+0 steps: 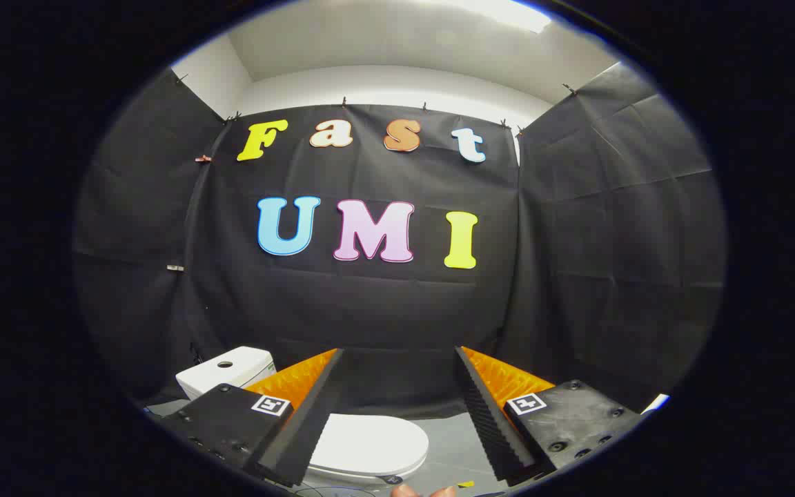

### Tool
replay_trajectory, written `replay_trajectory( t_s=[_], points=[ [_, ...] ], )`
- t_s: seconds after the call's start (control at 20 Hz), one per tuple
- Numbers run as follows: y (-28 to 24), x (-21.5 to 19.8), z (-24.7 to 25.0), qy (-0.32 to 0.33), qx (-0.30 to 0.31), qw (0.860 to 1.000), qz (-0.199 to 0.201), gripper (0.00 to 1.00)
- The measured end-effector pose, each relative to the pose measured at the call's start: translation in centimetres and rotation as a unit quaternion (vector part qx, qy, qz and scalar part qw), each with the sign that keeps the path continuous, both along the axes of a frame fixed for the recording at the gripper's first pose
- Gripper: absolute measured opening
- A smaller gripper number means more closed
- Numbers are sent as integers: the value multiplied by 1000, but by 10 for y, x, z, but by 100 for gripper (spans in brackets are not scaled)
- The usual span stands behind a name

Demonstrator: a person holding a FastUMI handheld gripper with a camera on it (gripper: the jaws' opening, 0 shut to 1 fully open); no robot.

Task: Open the toilet lid.

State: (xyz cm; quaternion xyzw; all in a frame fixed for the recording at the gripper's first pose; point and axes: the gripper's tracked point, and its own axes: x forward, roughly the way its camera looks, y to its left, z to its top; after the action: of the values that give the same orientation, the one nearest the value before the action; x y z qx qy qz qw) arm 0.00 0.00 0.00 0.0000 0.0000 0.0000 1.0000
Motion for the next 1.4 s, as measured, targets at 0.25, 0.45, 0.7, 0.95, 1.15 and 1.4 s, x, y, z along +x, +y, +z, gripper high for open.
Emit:
replay_trajectory(
  t_s=[0.25,0.45,0.7,0.95,1.15,1.4],
  points=[
    [3,-1,4,-6,-8,1000,1,98],
    [4,-1,4,-5,-7,1000,0,98],
    [5,1,-1,4,-8,1000,2,98],
    [9,3,-2,0,-15,1000,1,98],
    [8,4,-6,-9,-15,1000,2,98],
    [5,11,-29,-7,-22,1000,11,98]
  ],
)
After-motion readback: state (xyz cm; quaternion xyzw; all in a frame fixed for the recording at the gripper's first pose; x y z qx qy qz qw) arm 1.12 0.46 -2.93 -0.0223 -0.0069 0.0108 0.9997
